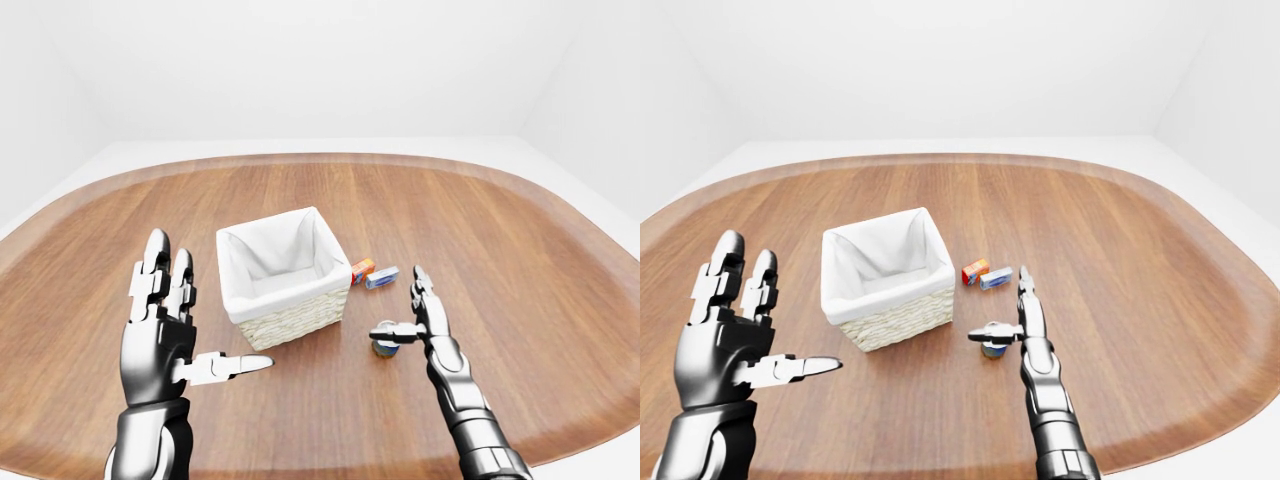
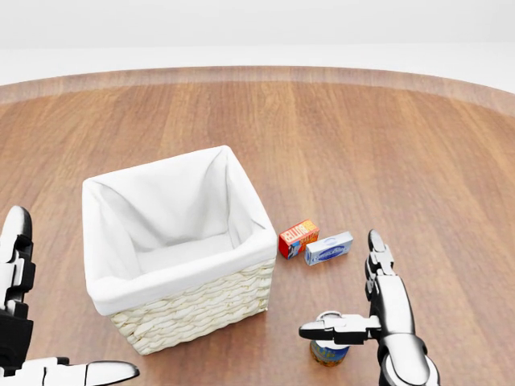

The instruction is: Pick up the alphabet soup and put it in the basket.

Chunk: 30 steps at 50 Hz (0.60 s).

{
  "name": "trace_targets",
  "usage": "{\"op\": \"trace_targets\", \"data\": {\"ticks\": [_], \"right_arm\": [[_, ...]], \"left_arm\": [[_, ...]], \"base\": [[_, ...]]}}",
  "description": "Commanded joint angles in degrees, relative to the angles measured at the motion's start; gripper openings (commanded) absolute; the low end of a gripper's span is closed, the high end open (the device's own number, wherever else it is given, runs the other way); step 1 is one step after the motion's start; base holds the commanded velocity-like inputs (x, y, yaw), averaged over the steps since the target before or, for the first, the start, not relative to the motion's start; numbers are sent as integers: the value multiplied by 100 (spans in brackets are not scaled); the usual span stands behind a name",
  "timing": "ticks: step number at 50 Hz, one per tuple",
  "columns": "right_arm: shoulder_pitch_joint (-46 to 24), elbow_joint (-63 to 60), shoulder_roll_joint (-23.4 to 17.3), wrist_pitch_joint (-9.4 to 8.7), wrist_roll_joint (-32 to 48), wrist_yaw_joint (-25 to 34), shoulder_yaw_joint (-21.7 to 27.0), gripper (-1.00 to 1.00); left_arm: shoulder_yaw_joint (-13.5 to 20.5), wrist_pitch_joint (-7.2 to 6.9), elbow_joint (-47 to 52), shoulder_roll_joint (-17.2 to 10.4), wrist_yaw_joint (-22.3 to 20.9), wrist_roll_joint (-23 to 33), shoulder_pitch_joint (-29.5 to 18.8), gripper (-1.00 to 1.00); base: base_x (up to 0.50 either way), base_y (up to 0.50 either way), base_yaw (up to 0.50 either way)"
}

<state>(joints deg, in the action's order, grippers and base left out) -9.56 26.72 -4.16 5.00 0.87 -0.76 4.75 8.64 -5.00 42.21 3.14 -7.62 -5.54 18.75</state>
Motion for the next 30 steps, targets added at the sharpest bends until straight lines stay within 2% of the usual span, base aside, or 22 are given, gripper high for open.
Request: {"op": "trace_targets", "data": {"ticks": [1,22,30], "right_arm": [[-273,878,-68,0,53,-85,7,100],[-520,1461,-91,0,103,-166,-21,100],[-809,2151,-98,0,150,-237,-36,100]], "left_arm": [[10,0,17,-7,-4,-25,4,100],[34,0,44,8,-23,-42,3,100],[47,0,80,10,-22,-61,9,100]], "base": [[0,0,0],[0,0,0],[0,0,0]]}}
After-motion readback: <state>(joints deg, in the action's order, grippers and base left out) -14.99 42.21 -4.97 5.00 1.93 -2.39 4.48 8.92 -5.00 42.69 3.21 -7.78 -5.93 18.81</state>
